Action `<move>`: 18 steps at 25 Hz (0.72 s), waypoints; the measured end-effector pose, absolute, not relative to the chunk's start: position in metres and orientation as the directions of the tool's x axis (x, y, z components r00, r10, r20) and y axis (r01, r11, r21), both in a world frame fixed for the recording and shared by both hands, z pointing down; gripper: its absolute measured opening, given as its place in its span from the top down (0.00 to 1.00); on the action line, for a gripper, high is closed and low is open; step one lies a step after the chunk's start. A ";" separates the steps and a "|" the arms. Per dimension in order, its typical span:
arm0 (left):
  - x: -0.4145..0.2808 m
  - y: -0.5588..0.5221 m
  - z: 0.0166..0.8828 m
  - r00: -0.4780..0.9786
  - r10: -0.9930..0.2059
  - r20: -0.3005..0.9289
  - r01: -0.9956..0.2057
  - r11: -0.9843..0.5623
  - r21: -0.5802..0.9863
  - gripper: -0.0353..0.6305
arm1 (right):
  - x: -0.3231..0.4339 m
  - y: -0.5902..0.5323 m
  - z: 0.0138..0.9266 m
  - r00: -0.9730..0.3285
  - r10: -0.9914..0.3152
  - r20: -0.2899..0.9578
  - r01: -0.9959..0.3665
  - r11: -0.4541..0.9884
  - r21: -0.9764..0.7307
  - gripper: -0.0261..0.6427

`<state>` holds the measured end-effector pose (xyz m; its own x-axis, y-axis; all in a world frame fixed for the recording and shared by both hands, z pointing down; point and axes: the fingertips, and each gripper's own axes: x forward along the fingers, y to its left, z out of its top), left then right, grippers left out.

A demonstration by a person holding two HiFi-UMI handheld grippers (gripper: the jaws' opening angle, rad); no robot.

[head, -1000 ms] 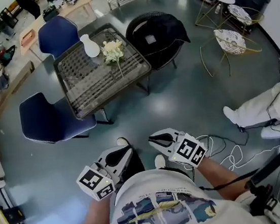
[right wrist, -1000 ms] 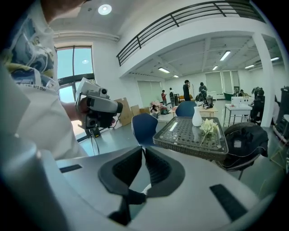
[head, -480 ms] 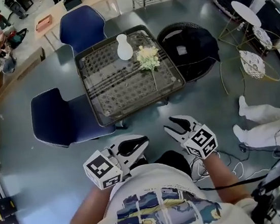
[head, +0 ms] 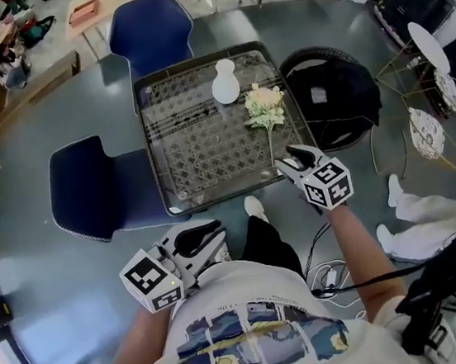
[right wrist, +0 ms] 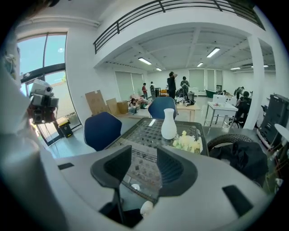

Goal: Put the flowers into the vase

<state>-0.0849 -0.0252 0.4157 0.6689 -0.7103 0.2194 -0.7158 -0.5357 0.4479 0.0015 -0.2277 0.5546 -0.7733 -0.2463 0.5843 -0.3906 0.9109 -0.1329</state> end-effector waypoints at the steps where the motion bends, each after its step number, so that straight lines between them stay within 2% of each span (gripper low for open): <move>1: -0.087 -0.033 0.416 0.657 -0.720 0.223 -0.723 -0.519 0.456 0.88 | -0.002 -0.249 0.561 -0.769 -0.245 0.591 -0.389 0.912 -0.129 0.72; 6: -0.098 -0.080 0.415 0.572 -0.779 0.257 -0.784 -0.425 0.453 0.88 | -0.024 -0.356 0.592 -0.762 -0.212 0.611 -0.404 0.894 -0.193 0.72; 10: -0.109 -0.118 0.411 0.489 -0.830 0.270 -0.828 -0.343 0.444 0.88 | -0.047 -0.426 0.625 -0.760 -0.165 0.628 -0.426 0.856 -0.291 0.64; 18: -0.104 -0.163 0.413 0.339 -0.885 0.320 -0.882 -0.181 0.434 0.88 | -0.065 -0.499 0.718 -0.679 -0.026 0.734 -0.423 0.831 -0.362 0.60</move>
<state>-0.1036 -0.1630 0.4134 0.3386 -0.8849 0.3199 -0.8825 -0.1807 0.4343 -0.0650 -0.4988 0.7177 -0.6790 -0.0259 0.7336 -0.4229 0.8307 -0.3621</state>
